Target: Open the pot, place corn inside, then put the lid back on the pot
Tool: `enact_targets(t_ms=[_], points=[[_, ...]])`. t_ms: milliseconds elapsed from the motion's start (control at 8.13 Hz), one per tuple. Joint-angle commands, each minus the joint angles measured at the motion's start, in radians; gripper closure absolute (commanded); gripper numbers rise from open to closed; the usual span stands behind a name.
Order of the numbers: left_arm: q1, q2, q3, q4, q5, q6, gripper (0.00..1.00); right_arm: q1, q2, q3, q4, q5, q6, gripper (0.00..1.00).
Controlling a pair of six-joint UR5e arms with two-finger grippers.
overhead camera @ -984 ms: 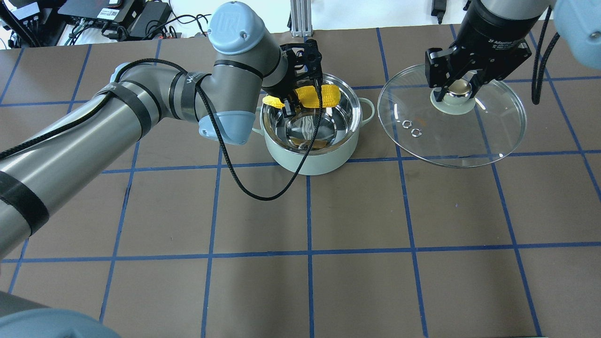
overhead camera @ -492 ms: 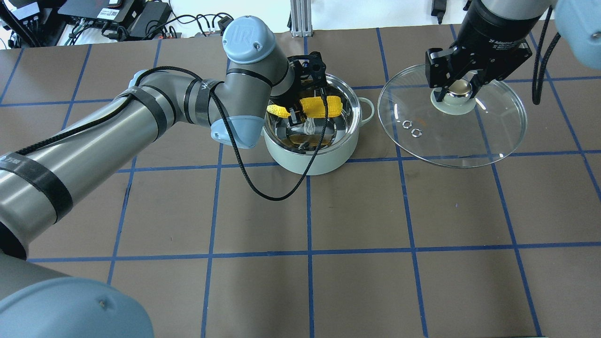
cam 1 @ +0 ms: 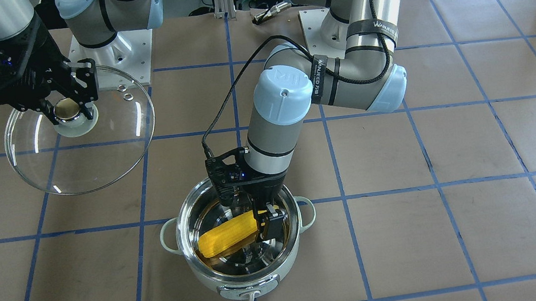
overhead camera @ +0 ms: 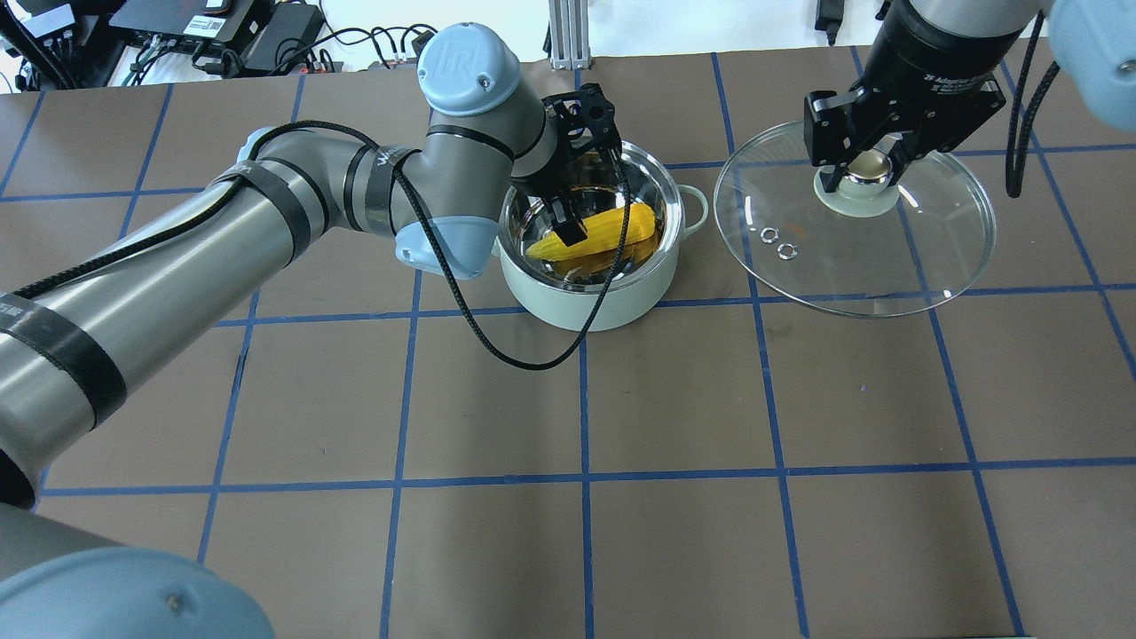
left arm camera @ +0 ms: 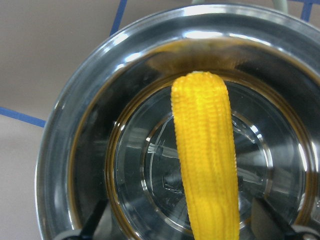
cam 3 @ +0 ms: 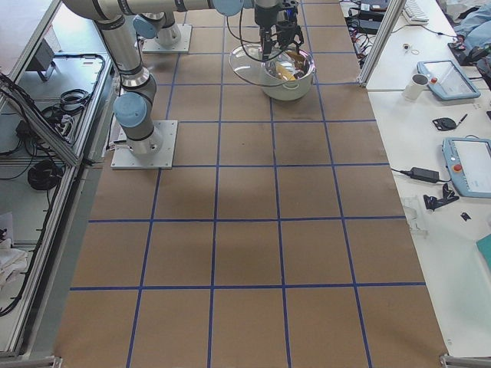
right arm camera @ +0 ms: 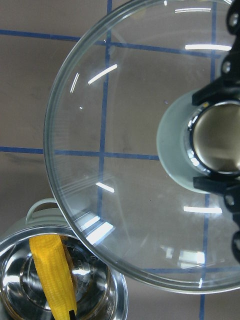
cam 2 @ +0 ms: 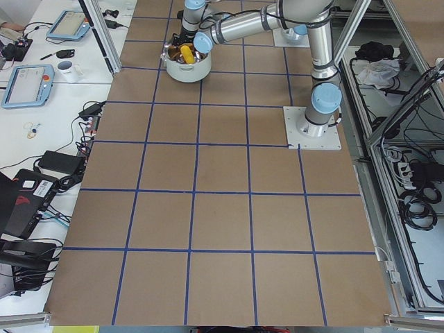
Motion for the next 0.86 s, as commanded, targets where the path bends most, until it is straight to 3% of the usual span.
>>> enact_targets(t_ms=[0, 369, 738], points=[[0.003, 0.110, 0.003, -0.091, 0.006, -0.045, 0.00, 0.000, 0.000, 0.000, -0.001, 0.001, 0.000, 0.74], [0.060, 0.259, 0.051, -0.364, -0.001, -0.165, 0.00, 0.003, 0.005, 0.000, -0.013, 0.001, 0.008, 0.74], [0.156, 0.300, 0.049, -0.438, -0.001, -0.400, 0.00, 0.056, 0.055, -0.005, -0.123, 0.053, 0.081, 0.73]])
